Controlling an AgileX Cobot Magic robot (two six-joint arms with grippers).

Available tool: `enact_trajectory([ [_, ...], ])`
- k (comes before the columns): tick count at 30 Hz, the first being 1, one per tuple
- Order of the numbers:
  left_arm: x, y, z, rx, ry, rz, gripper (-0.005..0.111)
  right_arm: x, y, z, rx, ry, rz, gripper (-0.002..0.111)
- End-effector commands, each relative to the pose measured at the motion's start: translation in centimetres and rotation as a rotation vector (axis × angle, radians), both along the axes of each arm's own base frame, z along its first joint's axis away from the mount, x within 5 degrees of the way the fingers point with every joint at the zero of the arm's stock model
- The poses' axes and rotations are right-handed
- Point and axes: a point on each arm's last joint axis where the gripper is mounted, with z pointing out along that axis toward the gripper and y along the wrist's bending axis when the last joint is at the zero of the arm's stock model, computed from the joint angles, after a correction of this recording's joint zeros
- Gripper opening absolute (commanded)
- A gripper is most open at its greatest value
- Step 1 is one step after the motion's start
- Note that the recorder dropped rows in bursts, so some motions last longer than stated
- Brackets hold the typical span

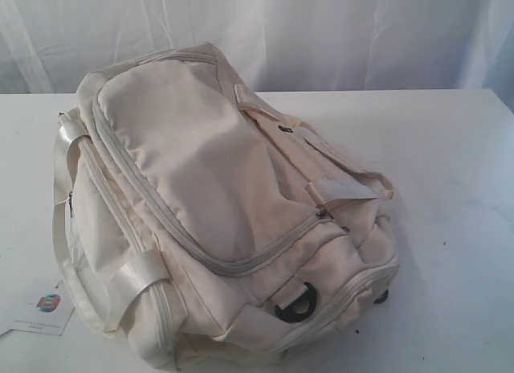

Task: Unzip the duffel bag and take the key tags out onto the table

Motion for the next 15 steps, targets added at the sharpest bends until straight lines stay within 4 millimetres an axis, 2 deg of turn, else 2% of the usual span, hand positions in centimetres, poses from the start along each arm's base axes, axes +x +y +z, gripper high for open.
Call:
enact_trajectory([
  [1,0.1,0.1,1.0,-0.009,-0.124,0.007,0.0,0.0,0.0,0.1,-0.002,-0.008,-0.002,0.0],
  [5,0.1,0.1,2.0,-0.07,-0.229,0.016,0.0,0.0,0.0,0.2,-0.01,-0.024,-0.001,0.0],
  [15,-0.2,0.2,3.9,-0.45,-0.422,0.004,0.0,0.2,0.1,1.8,0.019,-0.198,0.005,0.0],
])
